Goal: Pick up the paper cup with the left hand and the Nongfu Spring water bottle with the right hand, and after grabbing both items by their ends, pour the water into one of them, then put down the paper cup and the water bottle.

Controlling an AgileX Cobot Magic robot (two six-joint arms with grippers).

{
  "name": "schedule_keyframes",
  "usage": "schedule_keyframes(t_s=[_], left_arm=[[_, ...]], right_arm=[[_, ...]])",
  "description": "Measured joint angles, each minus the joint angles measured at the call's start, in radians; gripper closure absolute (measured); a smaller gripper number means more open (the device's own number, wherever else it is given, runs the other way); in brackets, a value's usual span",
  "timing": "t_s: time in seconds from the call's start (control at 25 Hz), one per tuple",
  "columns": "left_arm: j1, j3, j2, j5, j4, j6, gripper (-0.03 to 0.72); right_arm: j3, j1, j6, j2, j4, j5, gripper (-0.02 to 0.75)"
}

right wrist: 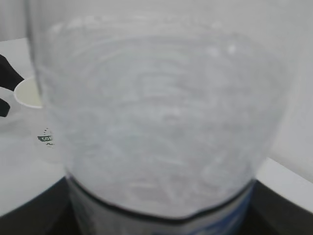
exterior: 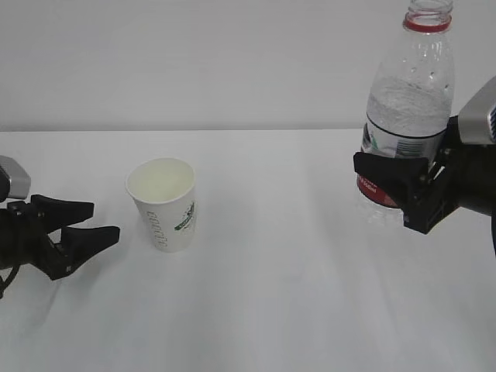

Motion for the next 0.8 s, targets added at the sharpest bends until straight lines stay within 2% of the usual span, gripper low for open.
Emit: schedule_keyframes(t_s=[0.12,0.24,0.4,0.48,0.6,0.8], left_arm=[[0.007,-0.092,0.0,0.059,0.14,-0.082,0.134],[0.007,-0.157,0.0,0.105,0.235,-0.147,0.234],[0.007,-0.168,0.0,0.118,0.245,-0.171,0.368],[0.007,-0.168,0.0,0.119,0.246,-0.172,0.412],[0.007,-0.168,0.0,0.114,0.247,-0.174,0.451],[0.007,-0.168,0.0,0.053,0.219,-0.174,0.461]], right_arm=[[0.0,0.0,0.0,0.0,0.0,-0.001,0.251],[0.0,0.0,0.0,0.0,0.0,-0.001,0.251],[0.0,0.0,0.0,0.0,0.0,-0.001,0.251],[0.0,0.0,0.0,0.0,0.0,-0.001,0.251],[0.0,0.0,0.0,0.0,0.0,-0.002,0.251],[0.0,0.0,0.0,0.0,0.0,-0.002,0.251]])
